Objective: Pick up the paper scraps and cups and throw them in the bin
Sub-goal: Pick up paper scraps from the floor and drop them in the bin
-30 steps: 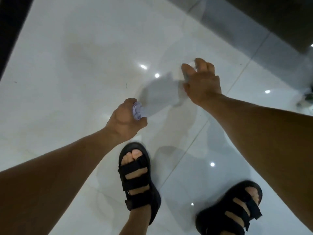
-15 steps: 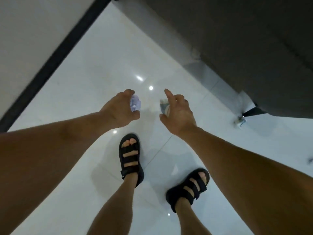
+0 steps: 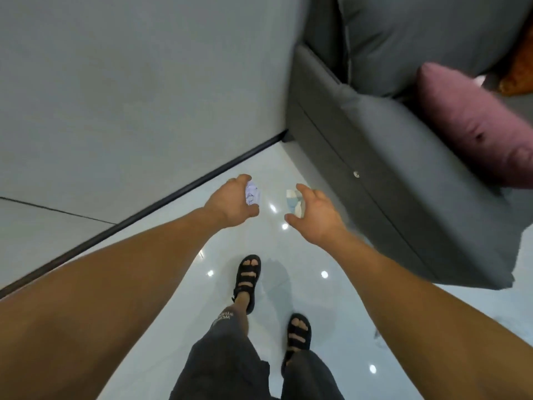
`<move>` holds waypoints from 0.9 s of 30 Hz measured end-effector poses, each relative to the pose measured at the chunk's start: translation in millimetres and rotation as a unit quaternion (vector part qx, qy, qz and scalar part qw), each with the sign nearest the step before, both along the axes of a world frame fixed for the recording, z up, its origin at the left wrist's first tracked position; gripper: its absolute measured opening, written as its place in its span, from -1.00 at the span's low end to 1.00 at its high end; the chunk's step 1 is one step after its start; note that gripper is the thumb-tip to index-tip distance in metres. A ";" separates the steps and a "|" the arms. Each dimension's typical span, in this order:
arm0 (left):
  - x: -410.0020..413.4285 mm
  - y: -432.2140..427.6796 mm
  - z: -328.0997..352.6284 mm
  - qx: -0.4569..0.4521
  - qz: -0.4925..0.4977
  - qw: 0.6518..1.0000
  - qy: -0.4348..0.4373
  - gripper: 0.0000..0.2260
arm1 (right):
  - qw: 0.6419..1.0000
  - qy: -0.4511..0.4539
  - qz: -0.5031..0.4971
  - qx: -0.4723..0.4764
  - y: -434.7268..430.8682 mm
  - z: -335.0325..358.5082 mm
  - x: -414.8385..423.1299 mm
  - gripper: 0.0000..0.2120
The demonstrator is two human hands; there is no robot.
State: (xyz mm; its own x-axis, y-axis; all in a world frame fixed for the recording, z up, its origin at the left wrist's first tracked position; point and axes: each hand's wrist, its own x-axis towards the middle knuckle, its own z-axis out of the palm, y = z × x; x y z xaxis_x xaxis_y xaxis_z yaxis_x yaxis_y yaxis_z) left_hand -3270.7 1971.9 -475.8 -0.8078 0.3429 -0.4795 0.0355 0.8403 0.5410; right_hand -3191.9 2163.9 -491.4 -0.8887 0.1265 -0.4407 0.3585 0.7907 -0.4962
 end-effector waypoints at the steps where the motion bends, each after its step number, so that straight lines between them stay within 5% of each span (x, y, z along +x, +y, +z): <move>1: 15.0 -8.2 19.8 0.004 0.021 1.000 0.009 -0.46 | 1.000 0.011 0.023 0.000 -7.1 19.2 6.3 -0.29; 12: 181.8 -133.7 153.0 0.018 0.224 0.973 0.060 -0.81 | 0.968 0.080 0.238 0.021 -128.8 141.0 80.6 -0.30; 18: 266.9 -260.4 188.8 0.039 0.369 0.923 0.103 -0.87 | 0.916 0.116 0.383 0.031 -255.8 187.8 123.3 -0.33; 27: 451.8 -466.0 202.2 -0.024 0.514 0.848 0.128 -0.57 | 0.817 0.151 0.556 0.012 -507.8 209.8 252.8 -0.37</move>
